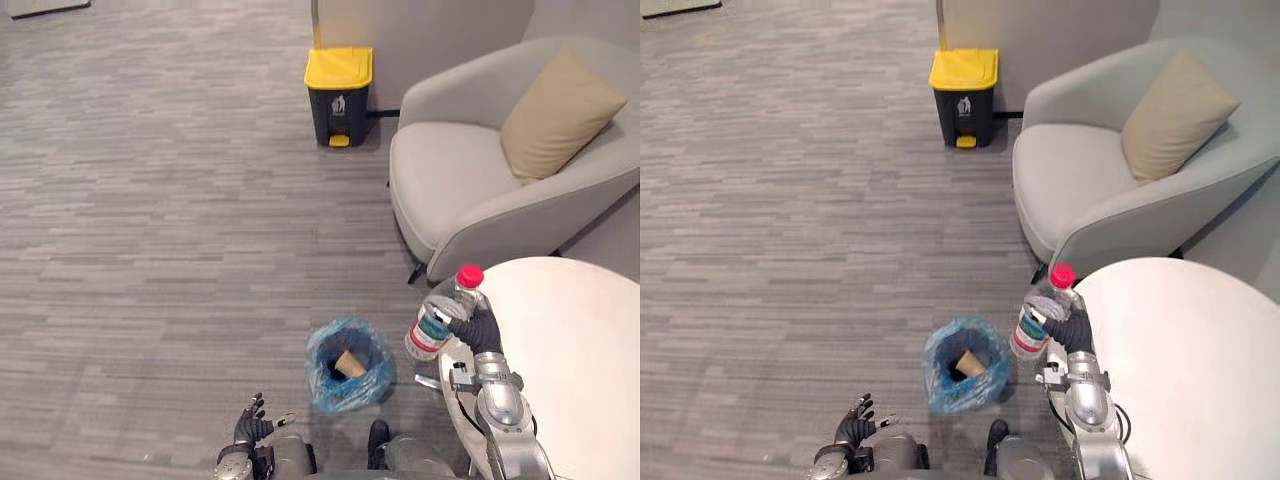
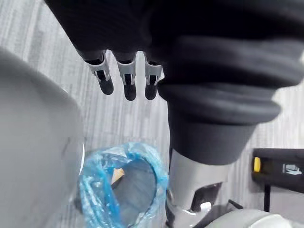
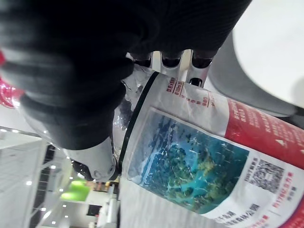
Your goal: Gather rubbish on tea table into small bin, then transfer packed bag to large trash can.
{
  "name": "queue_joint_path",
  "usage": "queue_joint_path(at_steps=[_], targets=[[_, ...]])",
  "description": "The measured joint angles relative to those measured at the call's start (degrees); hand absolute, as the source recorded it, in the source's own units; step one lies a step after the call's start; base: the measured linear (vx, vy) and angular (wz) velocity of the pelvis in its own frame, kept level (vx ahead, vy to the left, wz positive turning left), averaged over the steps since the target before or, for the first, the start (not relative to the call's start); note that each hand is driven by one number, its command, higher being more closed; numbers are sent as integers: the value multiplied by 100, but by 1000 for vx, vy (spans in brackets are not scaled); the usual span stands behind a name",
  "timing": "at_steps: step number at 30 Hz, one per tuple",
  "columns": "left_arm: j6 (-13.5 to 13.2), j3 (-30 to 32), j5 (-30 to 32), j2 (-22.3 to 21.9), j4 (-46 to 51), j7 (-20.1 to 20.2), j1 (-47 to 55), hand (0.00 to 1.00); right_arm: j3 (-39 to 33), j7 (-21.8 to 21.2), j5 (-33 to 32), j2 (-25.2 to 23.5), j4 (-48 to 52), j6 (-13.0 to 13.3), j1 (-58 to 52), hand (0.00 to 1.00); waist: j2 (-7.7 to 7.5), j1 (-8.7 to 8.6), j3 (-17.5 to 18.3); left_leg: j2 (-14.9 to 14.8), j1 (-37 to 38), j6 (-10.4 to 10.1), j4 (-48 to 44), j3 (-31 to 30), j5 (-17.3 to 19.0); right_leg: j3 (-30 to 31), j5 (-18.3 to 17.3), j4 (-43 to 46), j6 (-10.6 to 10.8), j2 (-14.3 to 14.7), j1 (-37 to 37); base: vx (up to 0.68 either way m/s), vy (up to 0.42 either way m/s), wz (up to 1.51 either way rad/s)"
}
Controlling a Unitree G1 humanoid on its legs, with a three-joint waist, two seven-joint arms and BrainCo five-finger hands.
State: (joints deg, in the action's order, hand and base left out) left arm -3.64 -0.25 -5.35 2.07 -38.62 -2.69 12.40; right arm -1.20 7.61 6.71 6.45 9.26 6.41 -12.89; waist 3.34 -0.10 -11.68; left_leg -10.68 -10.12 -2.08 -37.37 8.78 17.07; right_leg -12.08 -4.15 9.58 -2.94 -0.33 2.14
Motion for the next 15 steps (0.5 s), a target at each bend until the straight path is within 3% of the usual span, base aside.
queue_joint_path(at_steps=[1, 2, 3, 6, 12, 15], targets=[[0, -4, 3, 3, -4, 1, -3, 0, 3, -6, -8, 5, -31, 0, 18, 100, 14, 37, 6, -3, -2, -5, 514, -27, -60, 62, 5, 7, 21, -1, 8, 67, 114, -31], [3, -17, 4, 2, -14, 1, -1, 0, -5, -9, -9, 27, -90, 0, 21, 100, 73, 68, 32, -5, 17, -16, 1190, -108, -430, 104, -6, 16, 80, 31, 16, 112, 206, -33], [10, -21, 16, 43, -57, -4, -35, 0, -13, -4, -7, 32, -315, -29, 27, 100, 93, 109, 50, 32, 124, -198, 1552, -220, -809, 198, -16, 9, 223, 45, -11, 112, 194, -19], [4, -19, 46, 156, -150, 5, -25, 0, 129, -46, 7, -47, -669, -58, -4, 100, -74, 114, 60, 286, 279, -107, 1900, -148, -906, 262, 79, -246, 414, -139, -90, 66, 122, -1], [1, -21, 158, 328, -274, 3, -33, 0, 234, -207, 64, -30, -1041, -59, 136, 100, -63, 104, 62, 474, 463, 1, 2298, 84, -1039, 490, 243, -412, 513, -282, -42, -5, 73, -18], [3, -23, 179, 403, -370, -10, -137, 0, 470, -237, 81, 161, -1251, -59, 486, 100, -66, 106, 0, 479, 205, 19, 2275, 274, -1072, 729, 322, -266, 510, -280, 397, -96, 18, -39]])
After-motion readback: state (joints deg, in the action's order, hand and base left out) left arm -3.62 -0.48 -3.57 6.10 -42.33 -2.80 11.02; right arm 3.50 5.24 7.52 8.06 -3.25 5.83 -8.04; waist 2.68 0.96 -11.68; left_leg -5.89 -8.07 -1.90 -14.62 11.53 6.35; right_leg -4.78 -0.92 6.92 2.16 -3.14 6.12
